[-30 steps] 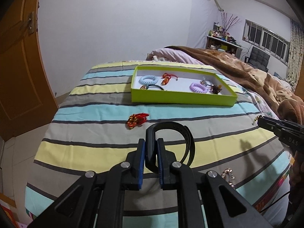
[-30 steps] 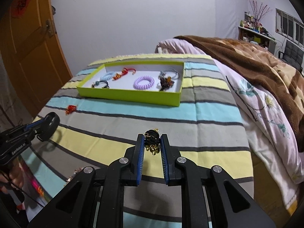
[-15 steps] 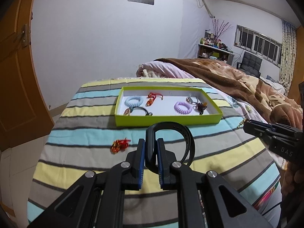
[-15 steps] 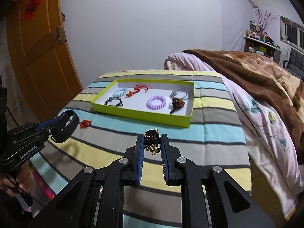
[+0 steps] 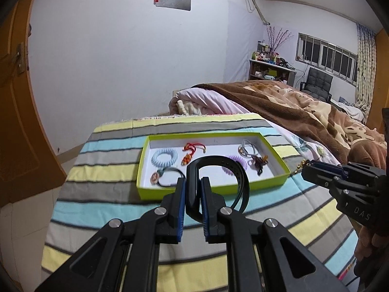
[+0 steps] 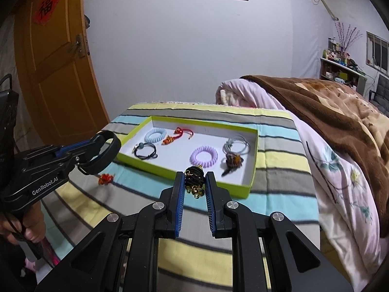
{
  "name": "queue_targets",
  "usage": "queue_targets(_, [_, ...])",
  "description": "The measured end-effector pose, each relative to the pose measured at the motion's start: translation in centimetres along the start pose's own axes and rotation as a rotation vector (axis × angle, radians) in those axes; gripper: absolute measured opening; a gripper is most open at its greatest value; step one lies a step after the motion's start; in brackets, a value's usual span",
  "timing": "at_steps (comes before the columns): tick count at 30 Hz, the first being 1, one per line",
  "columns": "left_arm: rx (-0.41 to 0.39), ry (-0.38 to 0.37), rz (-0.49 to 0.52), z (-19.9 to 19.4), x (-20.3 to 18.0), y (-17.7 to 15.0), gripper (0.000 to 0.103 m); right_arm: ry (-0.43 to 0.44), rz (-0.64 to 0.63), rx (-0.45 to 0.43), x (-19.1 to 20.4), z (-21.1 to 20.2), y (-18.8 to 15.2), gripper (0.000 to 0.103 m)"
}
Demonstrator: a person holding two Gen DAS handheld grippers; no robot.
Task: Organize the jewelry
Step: 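Carry the watch band and gold bell charm over the green box with both tools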
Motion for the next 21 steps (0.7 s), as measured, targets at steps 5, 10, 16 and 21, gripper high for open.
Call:
queue_targets(5, [-0.006, -0.006, 0.008, 1.7, -0.2, 1.3, 0.013, -0.002, -0.017, 0.0, -0.4, 1.3, 1.3, 0.017])
queue_targets(10, [0.008, -0.019, -0.012, 3.9, 0.1, 2.2, 0.013, -0.003, -0.026, 0.011, -0.9, 3.0, 2.2, 0.017])
queue_targets(16, [0.015, -0.015, -0.02, 6.2, 0.2, 2.8, 0.013, -0.008, -0.014, 0.026, -2.0, 5.2, 2.7, 0.017])
queue_targets(21, [0.033, -0.013, -0.029, 8.0, 0.2, 2.9, 0.013, -0.005, 0.001, 0.042, -2.9, 6.9, 2.8, 0.017])
Point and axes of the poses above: each gripper's, at about its wrist camera, not at the fingertips, and z roughly the way its jaws point, x to its left, y to its top, the point moved 3 cm from there along z, roughly the way its jaws point, and after that the axes turned 10 degrees about y, right-handed, at the moved point
